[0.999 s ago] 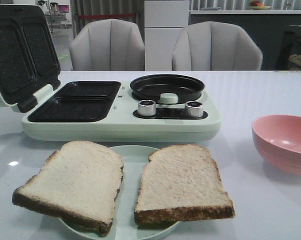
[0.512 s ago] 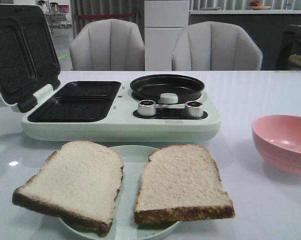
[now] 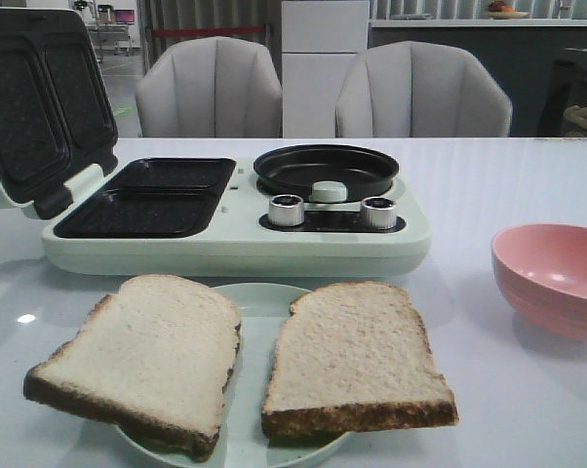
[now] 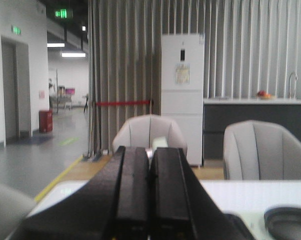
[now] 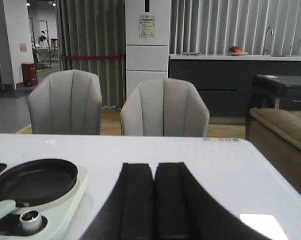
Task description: Make breakfast with bread and shrimp
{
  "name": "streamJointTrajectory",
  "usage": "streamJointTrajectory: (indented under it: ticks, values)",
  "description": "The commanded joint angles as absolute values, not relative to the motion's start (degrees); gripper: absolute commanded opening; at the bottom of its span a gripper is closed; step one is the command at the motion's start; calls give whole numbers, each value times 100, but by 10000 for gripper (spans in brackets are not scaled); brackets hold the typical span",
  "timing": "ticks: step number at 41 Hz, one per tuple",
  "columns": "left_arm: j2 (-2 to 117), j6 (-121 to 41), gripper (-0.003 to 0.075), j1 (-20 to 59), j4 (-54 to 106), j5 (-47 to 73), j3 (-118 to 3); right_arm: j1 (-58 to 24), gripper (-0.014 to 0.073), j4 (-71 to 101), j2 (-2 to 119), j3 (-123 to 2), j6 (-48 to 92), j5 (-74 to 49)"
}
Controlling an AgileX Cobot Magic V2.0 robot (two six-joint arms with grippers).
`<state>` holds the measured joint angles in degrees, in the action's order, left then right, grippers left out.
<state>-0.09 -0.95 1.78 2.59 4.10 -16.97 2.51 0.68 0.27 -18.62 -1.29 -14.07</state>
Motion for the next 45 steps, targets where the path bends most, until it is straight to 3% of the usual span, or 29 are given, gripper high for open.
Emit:
streamJointTrajectory:
  ticks: [1,10,25,39,42,45]
  values:
    - [267,-101,101,226,238,503,-2484,235,37,98,414,-2571,-115,-1387]
    - [1111,-101,101,226,234,1690,-3423,235,37,98,1396,-3459,-115,-2455]
    - [2139,-101,101,226,386,3348,-3228,235,37,98,2749,-3184,-115,-3261]
    - [2338,-101,104,226,460,3346,-2958,235,40,98,3470,-2773,-115,-3196]
    - [2407,-101,155,226,460,3346,-2958,235,98,98,3549,-2773,-115,-3196]
    - [2492,-101,279,226,460,3346,-2958,235,215,98,3596,-2773,-115,-3176]
